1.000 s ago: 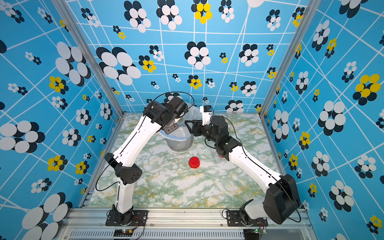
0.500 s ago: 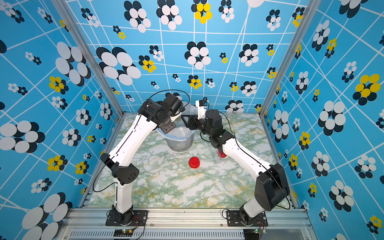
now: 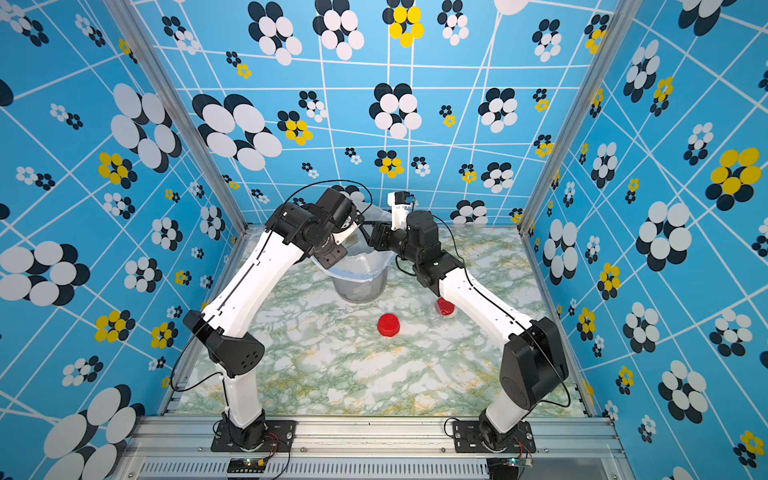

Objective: Empty moldy mung beans from jars
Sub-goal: Pour the moldy mung beans from the jar into the trash bin.

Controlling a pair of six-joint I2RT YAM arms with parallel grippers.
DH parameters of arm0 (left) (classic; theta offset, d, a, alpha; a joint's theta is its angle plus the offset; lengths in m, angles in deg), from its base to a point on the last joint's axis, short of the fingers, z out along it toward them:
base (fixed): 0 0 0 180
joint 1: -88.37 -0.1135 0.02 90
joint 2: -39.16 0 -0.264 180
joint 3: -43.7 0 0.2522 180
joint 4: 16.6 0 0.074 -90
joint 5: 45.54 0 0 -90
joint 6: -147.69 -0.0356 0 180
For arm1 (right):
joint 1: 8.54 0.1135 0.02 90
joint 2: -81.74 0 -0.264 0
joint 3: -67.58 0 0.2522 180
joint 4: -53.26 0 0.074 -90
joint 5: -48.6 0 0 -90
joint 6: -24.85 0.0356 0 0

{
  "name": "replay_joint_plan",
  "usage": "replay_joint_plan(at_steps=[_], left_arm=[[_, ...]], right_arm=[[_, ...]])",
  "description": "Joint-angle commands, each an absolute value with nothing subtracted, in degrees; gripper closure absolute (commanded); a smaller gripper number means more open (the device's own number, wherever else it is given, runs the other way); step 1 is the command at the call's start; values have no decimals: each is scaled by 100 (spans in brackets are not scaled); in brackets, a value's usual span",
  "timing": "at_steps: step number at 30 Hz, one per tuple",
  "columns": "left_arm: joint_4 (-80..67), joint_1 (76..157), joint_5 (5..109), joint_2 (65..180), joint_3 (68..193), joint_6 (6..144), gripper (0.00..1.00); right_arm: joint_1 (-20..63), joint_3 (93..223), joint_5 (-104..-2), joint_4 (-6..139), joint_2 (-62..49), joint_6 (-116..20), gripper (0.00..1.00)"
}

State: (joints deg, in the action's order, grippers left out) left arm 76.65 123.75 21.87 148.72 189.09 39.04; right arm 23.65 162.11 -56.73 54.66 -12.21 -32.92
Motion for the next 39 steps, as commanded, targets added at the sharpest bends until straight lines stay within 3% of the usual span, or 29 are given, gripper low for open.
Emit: replay_joint_plan(at_steps=[1, 10, 16, 39], left_arm=[[7163, 12432, 2630, 14549, 18764, 3739, 41], [6584, 12414, 2758, 14547, 18498, 3829, 38], [6478, 12405, 2785, 14438, 18393, 3831, 29], [5818, 12190, 2770, 14048, 17813, 3901, 31]], right_arm=[[2388, 16402, -5819, 5522, -1401, -3254, 43], [2390, 16442, -5731, 5655, -1527, -3173, 44], [2390, 16466, -5731, 5690, -1530, -3198, 43], [2398, 16597, -5643, 5964, -1661, -3208, 43]])
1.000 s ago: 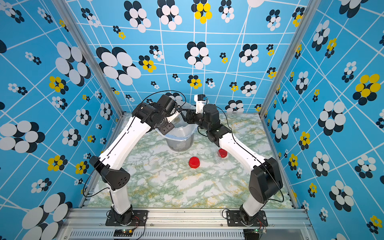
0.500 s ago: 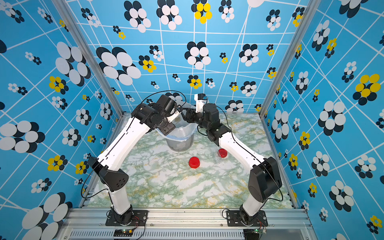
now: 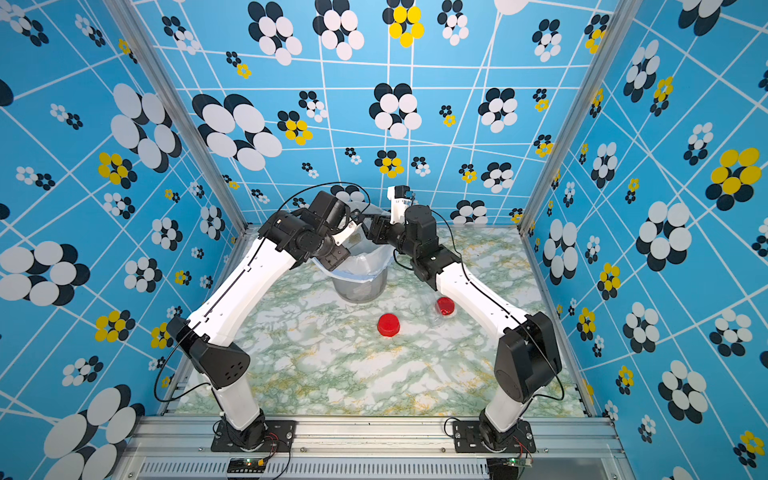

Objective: Empty moldy mung beans from jars
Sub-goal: Pour the moldy mung beans from the jar into the trash bin.

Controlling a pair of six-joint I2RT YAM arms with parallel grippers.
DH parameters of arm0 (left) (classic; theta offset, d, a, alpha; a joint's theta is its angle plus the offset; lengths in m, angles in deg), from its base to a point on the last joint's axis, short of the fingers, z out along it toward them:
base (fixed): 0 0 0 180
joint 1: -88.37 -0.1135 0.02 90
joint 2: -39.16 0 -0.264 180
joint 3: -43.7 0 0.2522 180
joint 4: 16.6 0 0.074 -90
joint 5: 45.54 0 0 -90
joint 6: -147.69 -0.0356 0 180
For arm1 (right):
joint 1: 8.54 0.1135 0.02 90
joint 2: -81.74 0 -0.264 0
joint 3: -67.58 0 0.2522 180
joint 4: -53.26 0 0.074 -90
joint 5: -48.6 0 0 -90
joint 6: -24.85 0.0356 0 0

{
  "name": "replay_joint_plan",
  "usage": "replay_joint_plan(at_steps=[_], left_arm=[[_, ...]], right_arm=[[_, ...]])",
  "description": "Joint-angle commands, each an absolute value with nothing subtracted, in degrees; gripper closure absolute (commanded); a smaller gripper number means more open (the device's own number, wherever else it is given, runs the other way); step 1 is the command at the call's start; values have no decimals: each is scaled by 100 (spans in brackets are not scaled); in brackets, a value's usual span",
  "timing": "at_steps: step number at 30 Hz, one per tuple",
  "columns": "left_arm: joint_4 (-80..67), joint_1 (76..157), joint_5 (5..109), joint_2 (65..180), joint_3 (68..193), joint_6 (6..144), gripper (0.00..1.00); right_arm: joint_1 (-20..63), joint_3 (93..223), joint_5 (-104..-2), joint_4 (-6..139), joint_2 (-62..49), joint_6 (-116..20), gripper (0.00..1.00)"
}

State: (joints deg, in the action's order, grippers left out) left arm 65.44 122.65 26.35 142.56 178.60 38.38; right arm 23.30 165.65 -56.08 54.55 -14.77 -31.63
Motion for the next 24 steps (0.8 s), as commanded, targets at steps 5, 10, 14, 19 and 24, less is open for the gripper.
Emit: replay_joint_plan(at_steps=[5, 10, 14, 19, 24], left_arm=[[5717, 12156, 2977, 13972, 17670, 3967, 24], [5719, 12124, 3072, 13967, 17602, 3985, 24], [5743, 12081, 3292, 13940, 17587, 3932, 41], [5573, 12071, 3253, 13865, 17489, 3943, 39], [5898, 12050, 3390, 13920, 17777, 3970, 38]], right_arm=[[2396, 16591, -5656, 5902, -1679, -3150, 43], [2392, 16596, -5722, 5864, -1671, -3157, 43], [2394, 16585, -5696, 5876, -1662, -3162, 43], [2398, 16574, -5704, 5867, -1684, -3140, 43], [2386, 16495, -5623, 5902, -1620, -3170, 43]])
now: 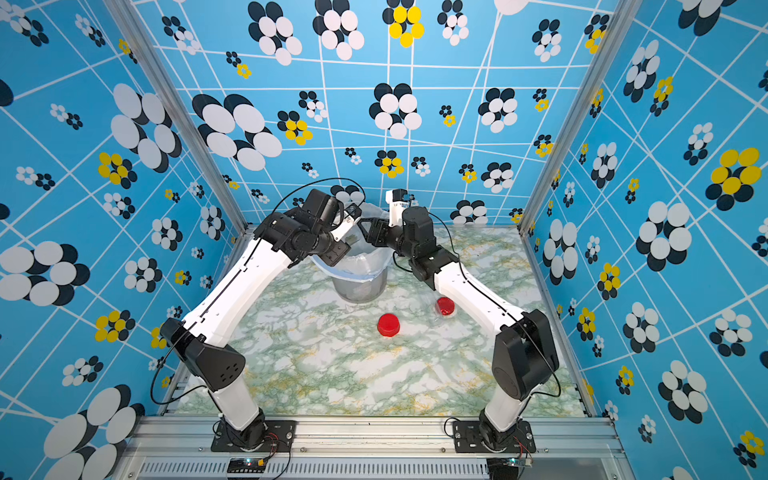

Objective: Empty moldy mung beans from jars
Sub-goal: Pour the moldy mung beans from the jar into the trash bin.

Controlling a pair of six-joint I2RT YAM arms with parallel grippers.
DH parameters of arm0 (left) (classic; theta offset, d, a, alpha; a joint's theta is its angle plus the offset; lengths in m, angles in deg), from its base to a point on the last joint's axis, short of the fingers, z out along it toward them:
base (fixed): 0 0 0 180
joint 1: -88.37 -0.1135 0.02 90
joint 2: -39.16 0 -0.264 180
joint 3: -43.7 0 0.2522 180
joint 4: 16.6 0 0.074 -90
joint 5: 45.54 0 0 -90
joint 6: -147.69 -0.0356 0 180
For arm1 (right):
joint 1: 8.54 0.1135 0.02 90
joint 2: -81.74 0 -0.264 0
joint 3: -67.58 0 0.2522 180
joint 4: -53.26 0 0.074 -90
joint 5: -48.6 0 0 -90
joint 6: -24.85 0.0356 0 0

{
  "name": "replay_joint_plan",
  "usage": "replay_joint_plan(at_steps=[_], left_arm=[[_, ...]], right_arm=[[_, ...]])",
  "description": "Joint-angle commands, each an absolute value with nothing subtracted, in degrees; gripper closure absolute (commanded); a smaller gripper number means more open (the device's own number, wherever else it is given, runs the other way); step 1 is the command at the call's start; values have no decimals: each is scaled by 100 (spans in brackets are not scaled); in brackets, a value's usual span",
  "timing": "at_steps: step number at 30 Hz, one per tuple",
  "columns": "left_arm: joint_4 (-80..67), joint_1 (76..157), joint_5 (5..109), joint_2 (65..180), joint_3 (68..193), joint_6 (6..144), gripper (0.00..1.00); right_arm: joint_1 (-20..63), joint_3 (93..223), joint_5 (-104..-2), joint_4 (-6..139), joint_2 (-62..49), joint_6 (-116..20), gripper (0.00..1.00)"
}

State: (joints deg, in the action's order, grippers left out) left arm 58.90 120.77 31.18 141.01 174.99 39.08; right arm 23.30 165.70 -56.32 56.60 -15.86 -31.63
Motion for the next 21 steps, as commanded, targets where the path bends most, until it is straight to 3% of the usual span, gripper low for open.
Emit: replay_joint_plan(at_steps=[1, 7, 14, 21], left_arm=[[6137, 12016, 3431, 14022, 17988, 4080, 39], [7963, 11747, 3693, 15052, 19982, 4866, 42], [8441, 11755, 3714, 15284, 20422, 5070, 38], [8809, 12045, 2977, 15609, 20814, 5184, 35]], right_arm=[[2389, 16462, -5602, 5894, -1588, -3173, 43], [2389, 16218, -5437, 5869, -1373, -3175, 41], [2381, 15983, -5280, 6049, -1011, -3347, 37], [2361, 15885, -5107, 6290, -646, -3563, 27]])
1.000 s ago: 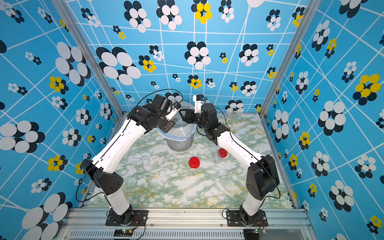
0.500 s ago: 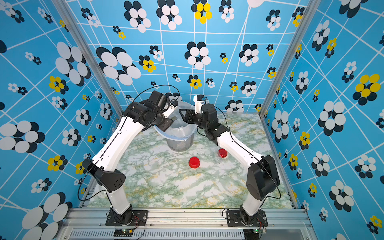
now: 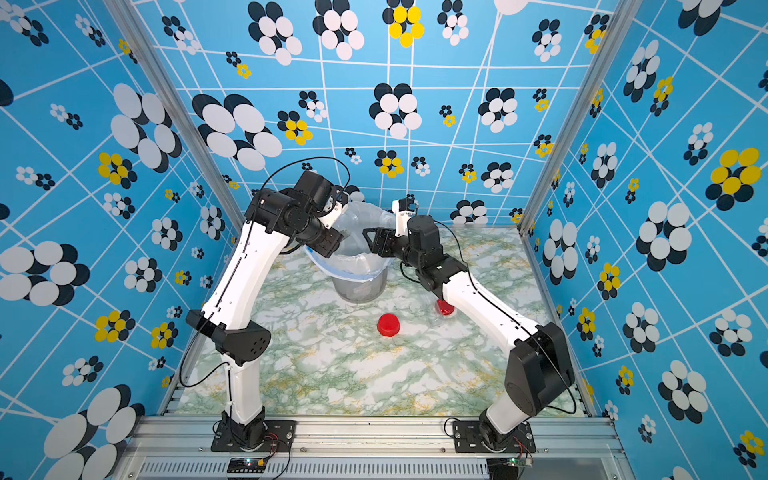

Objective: Empty moldy mung beans from jars
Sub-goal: Pour the moldy mung beans from the jar into the trash bin.

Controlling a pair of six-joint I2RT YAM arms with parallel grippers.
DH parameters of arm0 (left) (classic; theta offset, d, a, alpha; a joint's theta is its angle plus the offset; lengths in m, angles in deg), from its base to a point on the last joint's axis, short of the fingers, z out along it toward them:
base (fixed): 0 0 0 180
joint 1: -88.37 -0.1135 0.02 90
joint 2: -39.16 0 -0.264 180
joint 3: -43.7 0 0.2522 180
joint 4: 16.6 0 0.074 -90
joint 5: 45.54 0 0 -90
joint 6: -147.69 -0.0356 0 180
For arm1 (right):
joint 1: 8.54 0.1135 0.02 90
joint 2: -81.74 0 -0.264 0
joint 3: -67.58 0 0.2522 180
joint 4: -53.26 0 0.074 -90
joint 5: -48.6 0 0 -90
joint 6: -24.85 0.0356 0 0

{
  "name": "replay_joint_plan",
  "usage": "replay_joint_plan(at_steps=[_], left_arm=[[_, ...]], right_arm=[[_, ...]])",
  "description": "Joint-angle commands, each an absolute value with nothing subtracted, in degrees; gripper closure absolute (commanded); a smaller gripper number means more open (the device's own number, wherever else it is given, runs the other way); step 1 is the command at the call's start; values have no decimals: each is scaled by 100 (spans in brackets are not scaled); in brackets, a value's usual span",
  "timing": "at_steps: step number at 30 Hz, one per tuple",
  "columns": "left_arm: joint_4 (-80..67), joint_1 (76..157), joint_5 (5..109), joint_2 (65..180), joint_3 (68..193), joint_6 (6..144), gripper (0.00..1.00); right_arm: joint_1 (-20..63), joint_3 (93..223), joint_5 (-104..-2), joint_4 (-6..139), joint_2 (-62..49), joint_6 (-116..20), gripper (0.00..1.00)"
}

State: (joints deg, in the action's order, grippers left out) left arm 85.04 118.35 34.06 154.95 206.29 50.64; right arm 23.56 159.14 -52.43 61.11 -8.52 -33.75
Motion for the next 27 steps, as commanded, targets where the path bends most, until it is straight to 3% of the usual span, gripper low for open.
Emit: replay_joint_plan(at_steps=[1, 7, 27], left_arm=[[8828, 12151, 2724, 15651, 20810, 5144, 35], [9022, 12457, 2192, 15915, 20829, 4970, 33], [7940, 12439, 2632, 15326, 20152, 4820, 25]], right_arm=[[2362, 15914, -5107, 6343, -633, -3585, 26], [2356, 15963, -5111, 6538, -641, -3531, 25], [2397, 16481, -5370, 6714, -1191, -3299, 26]])
